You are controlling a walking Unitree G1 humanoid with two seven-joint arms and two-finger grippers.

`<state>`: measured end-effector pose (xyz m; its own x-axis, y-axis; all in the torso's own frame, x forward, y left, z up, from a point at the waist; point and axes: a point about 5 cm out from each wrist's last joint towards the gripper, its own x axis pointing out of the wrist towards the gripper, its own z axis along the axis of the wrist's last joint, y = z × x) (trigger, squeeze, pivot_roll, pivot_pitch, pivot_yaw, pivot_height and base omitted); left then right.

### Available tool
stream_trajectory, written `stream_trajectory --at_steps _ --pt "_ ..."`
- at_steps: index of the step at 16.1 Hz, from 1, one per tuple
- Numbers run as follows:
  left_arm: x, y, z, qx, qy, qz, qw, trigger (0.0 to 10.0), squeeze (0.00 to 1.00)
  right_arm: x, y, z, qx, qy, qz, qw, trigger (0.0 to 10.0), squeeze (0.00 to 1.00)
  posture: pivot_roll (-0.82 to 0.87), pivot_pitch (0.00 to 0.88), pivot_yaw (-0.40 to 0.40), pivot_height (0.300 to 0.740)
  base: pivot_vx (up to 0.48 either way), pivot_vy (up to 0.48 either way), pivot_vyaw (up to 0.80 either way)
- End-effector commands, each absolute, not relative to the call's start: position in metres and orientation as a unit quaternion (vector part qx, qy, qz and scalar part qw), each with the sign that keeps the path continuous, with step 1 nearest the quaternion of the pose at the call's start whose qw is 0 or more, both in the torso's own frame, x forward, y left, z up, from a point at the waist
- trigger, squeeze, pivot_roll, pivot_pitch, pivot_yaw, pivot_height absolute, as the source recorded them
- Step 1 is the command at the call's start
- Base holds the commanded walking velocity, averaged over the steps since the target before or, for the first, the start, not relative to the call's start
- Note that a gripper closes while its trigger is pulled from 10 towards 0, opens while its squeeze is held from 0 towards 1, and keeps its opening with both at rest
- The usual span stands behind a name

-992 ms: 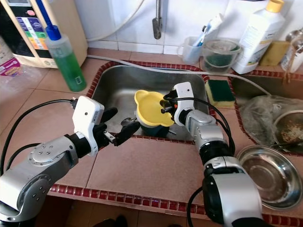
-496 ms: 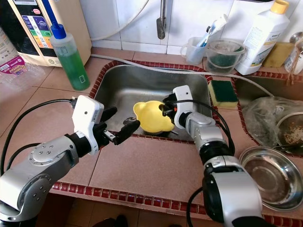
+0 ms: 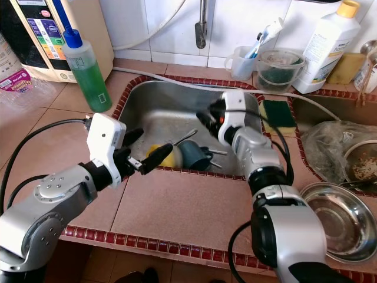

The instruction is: Kitchen organization

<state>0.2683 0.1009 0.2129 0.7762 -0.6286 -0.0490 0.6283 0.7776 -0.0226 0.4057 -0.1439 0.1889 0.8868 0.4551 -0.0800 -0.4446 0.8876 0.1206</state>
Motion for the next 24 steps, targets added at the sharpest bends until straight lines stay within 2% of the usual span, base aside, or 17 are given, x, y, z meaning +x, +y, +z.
stream_trajectory --at_steps 1,7,9,11,14,15,16,20,24 --pt "0.271 0.104 0.215 0.000 0.017 -0.320 0.947 10.0 0.00 0.408 -0.145 0.201 0.060 0.022 0.231 0.971 10.0 1.00 -0.09 0.143 -0.010 0.740 0.000 0.000 0.00" --pt "0.287 0.112 0.214 -0.021 -0.024 -0.291 0.956 10.0 0.00 0.400 -0.147 0.216 0.077 -0.074 0.226 0.968 10.0 1.00 -0.10 0.062 -0.004 0.740 0.000 0.000 0.00" --pt "0.296 0.115 0.202 -0.021 -0.021 -0.251 0.968 10.0 0.00 0.392 -0.146 0.223 0.086 -0.117 0.224 0.964 10.0 1.00 -0.12 0.038 0.004 0.740 0.000 0.000 0.00" --pt "0.311 0.118 0.192 0.039 -0.016 -0.154 0.987 10.0 0.00 0.383 -0.149 0.226 0.087 -0.154 0.198 0.964 10.0 1.00 -0.14 0.017 0.012 0.740 0.000 0.000 0.00" --pt "0.320 0.118 0.181 0.047 -0.001 -0.125 0.991 10.0 0.00 0.368 -0.150 0.224 0.067 -0.195 0.154 0.966 10.0 1.00 -0.15 0.000 0.028 0.740 0.000 0.000 0.00" --pt "0.321 0.118 0.179 0.044 0.000 -0.125 0.991 10.0 0.00 0.365 -0.148 0.220 0.061 -0.198 0.149 0.967 10.0 1.00 -0.15 0.000 0.030 0.740 0.000 0.000 0.00" --pt "0.322 0.117 0.171 0.005 0.001 -0.144 0.990 10.0 0.00 0.354 -0.143 0.206 0.060 -0.198 0.127 0.970 10.0 1.00 -0.15 0.000 0.033 0.740 0.000 0.000 0.00" --pt "0.323 0.119 0.166 -0.009 -0.056 -0.136 0.989 10.0 0.00 0.335 -0.125 0.184 0.046 -0.184 0.104 0.976 10.0 1.00 -0.16 0.000 0.042 0.740 0.000 0.000 0.00" --pt "0.316 0.120 0.165 0.015 -0.110 -0.145 0.983 10.0 0.00 0.314 -0.117 0.173 0.040 -0.183 0.086 0.979 10.0 1.00 -0.17 0.000 0.048 0.740 0.000 0.000 0.00"
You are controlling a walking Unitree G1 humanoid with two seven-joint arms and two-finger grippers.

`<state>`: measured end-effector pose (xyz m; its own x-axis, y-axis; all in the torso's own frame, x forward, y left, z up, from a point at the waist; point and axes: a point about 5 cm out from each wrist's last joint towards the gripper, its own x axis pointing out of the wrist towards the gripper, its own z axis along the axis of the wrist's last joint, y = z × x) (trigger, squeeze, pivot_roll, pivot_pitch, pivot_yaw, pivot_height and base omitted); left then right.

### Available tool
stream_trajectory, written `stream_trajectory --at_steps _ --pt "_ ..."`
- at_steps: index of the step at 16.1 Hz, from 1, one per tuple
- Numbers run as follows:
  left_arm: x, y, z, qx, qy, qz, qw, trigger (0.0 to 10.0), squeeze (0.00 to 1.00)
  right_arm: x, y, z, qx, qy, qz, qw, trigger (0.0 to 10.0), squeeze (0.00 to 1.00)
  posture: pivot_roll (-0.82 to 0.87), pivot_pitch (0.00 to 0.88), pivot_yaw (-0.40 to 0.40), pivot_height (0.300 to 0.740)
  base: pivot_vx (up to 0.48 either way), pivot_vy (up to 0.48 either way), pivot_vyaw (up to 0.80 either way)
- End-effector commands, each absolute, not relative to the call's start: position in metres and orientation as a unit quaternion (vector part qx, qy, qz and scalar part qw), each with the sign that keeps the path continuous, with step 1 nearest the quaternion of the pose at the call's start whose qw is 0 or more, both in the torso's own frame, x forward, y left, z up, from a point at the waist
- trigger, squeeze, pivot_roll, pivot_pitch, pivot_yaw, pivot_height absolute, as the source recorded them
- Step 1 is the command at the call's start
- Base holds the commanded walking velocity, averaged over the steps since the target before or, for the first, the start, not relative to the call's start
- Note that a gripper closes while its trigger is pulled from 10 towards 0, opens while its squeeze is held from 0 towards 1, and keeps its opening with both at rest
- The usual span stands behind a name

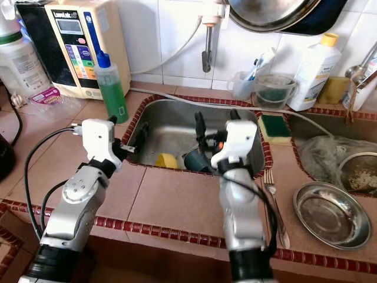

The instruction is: Kitchen organization

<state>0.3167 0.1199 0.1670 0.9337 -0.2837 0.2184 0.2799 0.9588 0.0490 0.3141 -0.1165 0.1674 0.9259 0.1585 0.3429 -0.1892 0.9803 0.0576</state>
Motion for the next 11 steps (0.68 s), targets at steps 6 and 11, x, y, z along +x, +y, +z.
stream_trajectory --at_steps 6,11 --pt "0.300 0.121 0.148 0.023 -0.129 -0.151 0.980 10.0 0.00 0.296 -0.127 0.152 -0.003 -0.160 0.065 0.985 10.0 0.00 -0.18 0.000 0.045 0.740 0.000 0.000 0.00" --pt "0.297 0.126 0.153 0.004 -0.143 -0.159 0.977 10.0 0.00 0.298 -0.130 0.157 -0.014 -0.164 0.065 0.984 10.0 0.00 -0.17 0.000 0.040 0.740 0.000 -0.064 0.00"
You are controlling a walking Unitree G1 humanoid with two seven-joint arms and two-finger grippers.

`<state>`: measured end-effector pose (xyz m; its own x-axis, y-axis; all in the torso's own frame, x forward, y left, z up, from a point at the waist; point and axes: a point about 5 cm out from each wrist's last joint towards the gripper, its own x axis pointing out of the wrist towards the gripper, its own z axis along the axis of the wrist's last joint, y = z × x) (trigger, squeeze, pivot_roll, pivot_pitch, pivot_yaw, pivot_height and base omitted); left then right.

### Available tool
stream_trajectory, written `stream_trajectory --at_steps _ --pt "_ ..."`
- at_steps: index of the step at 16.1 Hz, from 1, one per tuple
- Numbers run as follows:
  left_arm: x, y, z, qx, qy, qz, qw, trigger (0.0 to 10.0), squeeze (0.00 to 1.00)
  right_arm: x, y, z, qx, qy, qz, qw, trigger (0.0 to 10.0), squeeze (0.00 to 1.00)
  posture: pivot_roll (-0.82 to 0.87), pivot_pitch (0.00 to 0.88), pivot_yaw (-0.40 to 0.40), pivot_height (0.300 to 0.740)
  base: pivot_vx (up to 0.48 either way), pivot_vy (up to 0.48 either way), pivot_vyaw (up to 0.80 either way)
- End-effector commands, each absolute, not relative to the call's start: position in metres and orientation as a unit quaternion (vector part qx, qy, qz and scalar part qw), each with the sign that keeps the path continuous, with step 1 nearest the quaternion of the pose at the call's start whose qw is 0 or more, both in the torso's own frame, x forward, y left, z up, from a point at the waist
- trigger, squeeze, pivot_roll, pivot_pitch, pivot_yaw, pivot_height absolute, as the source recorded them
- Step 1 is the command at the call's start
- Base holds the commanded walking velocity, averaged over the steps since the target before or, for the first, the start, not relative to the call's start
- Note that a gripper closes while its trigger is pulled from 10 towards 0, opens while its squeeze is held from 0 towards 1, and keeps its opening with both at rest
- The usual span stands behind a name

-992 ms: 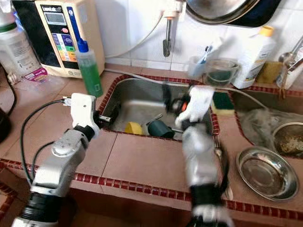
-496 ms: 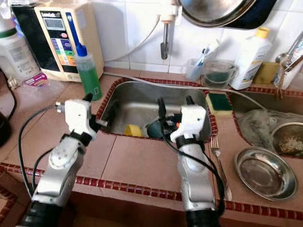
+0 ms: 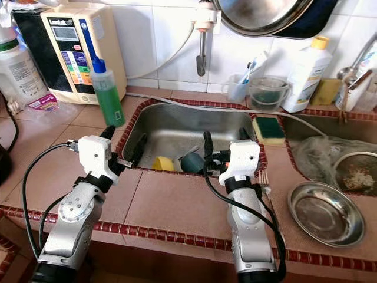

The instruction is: Kitchen organization

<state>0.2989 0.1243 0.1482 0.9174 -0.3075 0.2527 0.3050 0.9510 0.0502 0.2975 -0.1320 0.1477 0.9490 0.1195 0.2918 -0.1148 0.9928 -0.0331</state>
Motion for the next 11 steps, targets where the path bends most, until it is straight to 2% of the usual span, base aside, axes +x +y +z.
stream_trajectory --at_steps 1,11 --pt "0.2970 0.1263 0.1539 0.004 -0.144 -0.160 0.977 10.0 0.00 0.2986 -0.1298 0.1567 -0.015 -0.164 0.066 0.984 10.0 0.00 -0.17 0.000 0.040 0.740 0.000 -0.352 0.00" --pt "0.2964 0.1281 0.1564 -0.002 -0.143 -0.165 0.976 10.0 0.00 0.2992 -0.1298 0.1598 -0.029 -0.167 0.068 0.983 10.0 0.00 -0.17 0.000 0.043 0.740 0.000 -0.480 0.00"
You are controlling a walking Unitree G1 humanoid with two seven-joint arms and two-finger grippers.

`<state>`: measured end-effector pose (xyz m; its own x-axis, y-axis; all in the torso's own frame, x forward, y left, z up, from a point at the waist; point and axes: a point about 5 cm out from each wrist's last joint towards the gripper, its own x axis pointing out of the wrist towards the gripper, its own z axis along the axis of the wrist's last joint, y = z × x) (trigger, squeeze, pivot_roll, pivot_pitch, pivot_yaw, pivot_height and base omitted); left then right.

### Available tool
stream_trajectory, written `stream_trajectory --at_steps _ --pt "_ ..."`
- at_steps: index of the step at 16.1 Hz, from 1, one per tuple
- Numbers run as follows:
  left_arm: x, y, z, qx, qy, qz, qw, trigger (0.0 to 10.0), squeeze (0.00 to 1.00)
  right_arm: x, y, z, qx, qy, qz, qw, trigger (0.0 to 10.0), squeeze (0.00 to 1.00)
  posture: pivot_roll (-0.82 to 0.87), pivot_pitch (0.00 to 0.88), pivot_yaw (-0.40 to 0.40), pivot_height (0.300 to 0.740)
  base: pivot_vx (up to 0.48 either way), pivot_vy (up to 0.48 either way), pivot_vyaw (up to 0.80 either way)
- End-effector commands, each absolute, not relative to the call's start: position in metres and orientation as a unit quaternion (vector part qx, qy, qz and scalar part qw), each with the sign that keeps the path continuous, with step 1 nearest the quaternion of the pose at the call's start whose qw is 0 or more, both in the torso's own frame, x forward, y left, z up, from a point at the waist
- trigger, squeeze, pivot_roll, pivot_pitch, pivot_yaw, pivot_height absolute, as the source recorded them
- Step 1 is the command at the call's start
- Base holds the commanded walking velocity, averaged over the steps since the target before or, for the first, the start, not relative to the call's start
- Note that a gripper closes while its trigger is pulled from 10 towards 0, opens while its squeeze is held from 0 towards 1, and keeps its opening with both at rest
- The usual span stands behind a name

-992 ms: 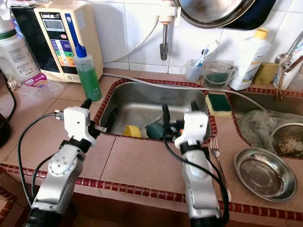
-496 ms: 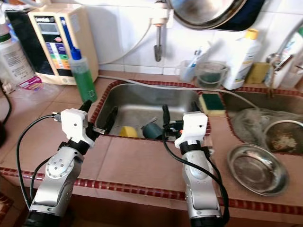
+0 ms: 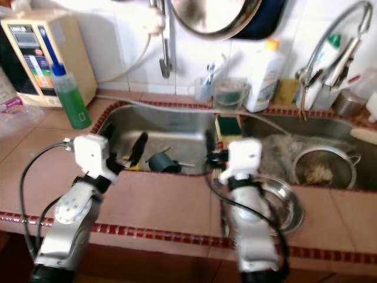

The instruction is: Kitchen organization

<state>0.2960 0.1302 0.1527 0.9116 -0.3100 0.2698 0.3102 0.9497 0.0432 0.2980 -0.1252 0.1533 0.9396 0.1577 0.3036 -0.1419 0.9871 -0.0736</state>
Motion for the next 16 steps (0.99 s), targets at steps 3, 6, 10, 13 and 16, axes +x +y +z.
stream_trajectory --at_steps 3,6,10,13,16 --pt "0.2968 0.1280 0.1570 -0.002 -0.142 -0.166 0.976 10.0 0.00 0.2999 -0.1295 0.1611 -0.030 -0.168 0.068 0.983 10.0 0.00 -0.17 0.000 0.044 0.740 0.000 -0.480 0.00" --pt "0.2976 0.1283 0.1592 -0.004 -0.144 -0.165 0.976 10.0 0.00 0.2997 -0.1285 0.1622 -0.033 -0.169 0.070 0.983 10.0 0.00 -0.17 0.001 0.043 0.740 0.000 -0.480 0.00" --pt "0.2977 0.1277 0.1604 -0.006 -0.146 -0.163 0.976 10.0 0.00 0.3000 -0.1273 0.1630 -0.038 -0.170 0.076 0.982 10.0 0.00 -0.17 0.002 0.037 0.740 0.000 -0.480 0.00" --pt "0.2969 0.1271 0.1608 -0.009 -0.147 -0.165 0.975 10.0 0.00 0.3006 -0.1262 0.1631 -0.040 -0.169 0.081 0.981 10.0 0.00 -0.16 0.002 0.033 0.740 0.000 -0.320 0.00" --pt "0.2937 0.1257 0.1599 -0.016 -0.140 -0.178 0.974 10.0 0.00 0.2981 -0.1266 0.1600 -0.038 -0.162 0.087 0.982 10.0 0.00 -0.16 0.004 0.030 0.740 0.000 0.000 0.00"
